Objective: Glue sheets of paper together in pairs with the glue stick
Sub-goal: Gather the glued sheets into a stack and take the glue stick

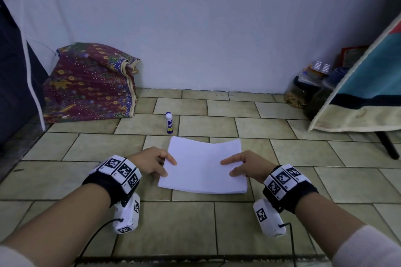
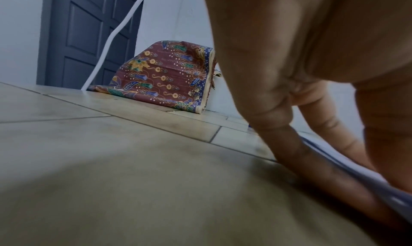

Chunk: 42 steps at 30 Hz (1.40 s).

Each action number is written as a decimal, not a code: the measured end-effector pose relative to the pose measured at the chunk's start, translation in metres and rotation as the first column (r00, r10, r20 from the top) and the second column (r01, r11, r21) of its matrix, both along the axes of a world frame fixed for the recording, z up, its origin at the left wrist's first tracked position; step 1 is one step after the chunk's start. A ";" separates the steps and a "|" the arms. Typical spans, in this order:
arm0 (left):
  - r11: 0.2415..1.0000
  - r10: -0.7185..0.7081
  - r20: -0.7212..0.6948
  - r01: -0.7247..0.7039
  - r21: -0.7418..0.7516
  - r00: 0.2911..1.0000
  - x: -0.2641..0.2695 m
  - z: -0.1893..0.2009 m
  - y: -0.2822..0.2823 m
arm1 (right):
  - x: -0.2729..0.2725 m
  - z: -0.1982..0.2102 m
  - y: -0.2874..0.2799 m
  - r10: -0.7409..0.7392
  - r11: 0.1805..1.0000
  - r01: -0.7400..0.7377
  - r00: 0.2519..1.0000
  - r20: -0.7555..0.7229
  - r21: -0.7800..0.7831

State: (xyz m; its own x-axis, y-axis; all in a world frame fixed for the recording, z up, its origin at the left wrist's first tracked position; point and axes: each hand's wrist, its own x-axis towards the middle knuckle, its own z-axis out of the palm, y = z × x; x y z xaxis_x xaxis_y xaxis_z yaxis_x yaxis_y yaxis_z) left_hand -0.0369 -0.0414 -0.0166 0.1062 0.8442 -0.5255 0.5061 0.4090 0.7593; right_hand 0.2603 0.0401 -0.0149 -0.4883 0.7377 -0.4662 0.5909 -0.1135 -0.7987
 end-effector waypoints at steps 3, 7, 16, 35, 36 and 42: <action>0.999 0.032 -0.058 -0.033 -0.017 0.998 0.004 0.001 0.000 | -0.006 0.000 -0.002 -0.033 0.999 0.030 0.997 0.070 0.038; 0.998 0.055 -0.122 -0.059 -0.028 0.991 0.010 0.005 -0.001 | -0.012 0.001 -0.004 -0.036 0.996 0.021 0.985 0.170 0.088; 0.998 0.062 -0.369 -0.060 0.015 0.927 0.029 0.015 -0.001 | -0.028 0.005 -0.013 0.014 0.937 -0.165 0.899 0.437 0.308; 0.994 -0.109 -0.719 0.096 -0.059 0.687 0.044 0.030 0.011 | -0.037 0.016 -0.018 -0.035 0.896 -0.258 0.772 0.635 0.362; 0.996 -0.058 -0.724 0.093 0.008 0.687 0.044 0.028 0.011 | -0.038 0.017 -0.020 -0.044 0.878 -0.295 0.733 0.679 0.376; 0.953 -0.178 -0.738 0.302 0.037 0.651 0.054 0.016 0.012 | -0.046 0.024 -0.023 -0.056 0.820 -0.415 0.627 0.777 0.394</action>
